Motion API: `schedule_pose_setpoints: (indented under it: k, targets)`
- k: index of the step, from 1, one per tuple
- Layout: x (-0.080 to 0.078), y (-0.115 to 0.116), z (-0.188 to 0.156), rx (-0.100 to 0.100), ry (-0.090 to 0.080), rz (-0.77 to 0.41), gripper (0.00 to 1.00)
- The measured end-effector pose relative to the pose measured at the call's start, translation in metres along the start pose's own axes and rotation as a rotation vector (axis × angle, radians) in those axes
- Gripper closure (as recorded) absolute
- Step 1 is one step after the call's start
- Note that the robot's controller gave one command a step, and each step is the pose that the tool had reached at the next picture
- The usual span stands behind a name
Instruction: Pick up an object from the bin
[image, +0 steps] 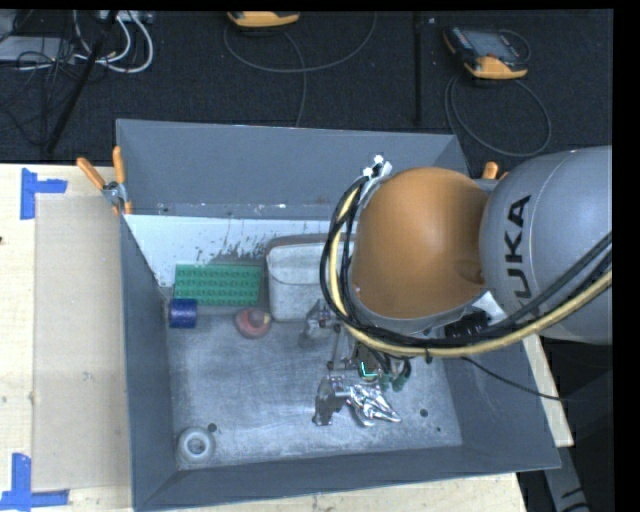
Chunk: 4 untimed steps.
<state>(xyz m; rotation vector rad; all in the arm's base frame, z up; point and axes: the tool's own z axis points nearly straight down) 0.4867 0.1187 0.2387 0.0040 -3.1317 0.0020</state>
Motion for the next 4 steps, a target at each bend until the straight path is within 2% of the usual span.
schedule_pose_setpoints:
  k: [1, 2, 3, 4]
  targets:
    - [-0.006, -0.08, 0.12, 0.001, 0.0, -0.1, 0.0]
    - [-0.027, -0.122, 0.166, -0.001, -0.01, -0.047, 0.0]
    - [-0.029, -0.121, 0.162, -0.002, -0.015, -0.047, 1.0]
    - [-0.032, -0.158, 0.023, 0.002, -0.017, -0.267, 1.0]
